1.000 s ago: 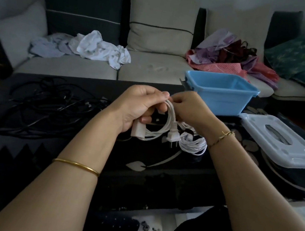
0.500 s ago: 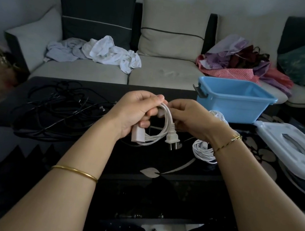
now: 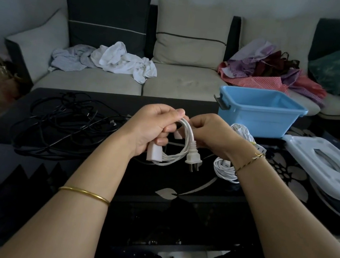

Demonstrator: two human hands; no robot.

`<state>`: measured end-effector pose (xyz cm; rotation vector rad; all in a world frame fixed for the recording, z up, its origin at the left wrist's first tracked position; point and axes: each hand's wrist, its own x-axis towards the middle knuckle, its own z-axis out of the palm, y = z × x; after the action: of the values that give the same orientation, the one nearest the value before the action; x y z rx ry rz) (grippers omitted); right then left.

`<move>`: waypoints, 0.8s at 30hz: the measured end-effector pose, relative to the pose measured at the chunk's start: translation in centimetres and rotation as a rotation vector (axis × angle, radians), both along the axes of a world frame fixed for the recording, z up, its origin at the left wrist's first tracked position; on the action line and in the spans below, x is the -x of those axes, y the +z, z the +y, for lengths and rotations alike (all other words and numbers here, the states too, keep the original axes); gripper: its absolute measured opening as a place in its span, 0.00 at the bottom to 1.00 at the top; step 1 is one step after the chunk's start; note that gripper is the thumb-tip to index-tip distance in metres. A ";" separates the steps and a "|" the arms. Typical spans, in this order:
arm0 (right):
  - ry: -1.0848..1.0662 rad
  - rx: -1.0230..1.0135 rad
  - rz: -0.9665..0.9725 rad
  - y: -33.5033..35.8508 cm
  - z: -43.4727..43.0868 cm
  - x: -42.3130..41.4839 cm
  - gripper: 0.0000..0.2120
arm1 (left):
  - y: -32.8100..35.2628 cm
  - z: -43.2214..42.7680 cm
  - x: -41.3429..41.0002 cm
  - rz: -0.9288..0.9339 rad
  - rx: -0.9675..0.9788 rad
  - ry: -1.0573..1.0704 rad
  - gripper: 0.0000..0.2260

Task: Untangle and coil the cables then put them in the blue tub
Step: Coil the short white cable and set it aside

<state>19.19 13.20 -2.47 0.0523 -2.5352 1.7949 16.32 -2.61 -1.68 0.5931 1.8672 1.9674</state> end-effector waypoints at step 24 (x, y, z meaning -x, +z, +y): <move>0.221 0.522 -0.073 -0.1 0.5 -0.1 0.04 | 0.3 0.6 -0.3 0.017 0.041 0.042 0.11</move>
<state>19.29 13.71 -2.60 0.2624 -2.0838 2.5249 16.62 -2.01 -1.43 0.5652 1.9404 1.9515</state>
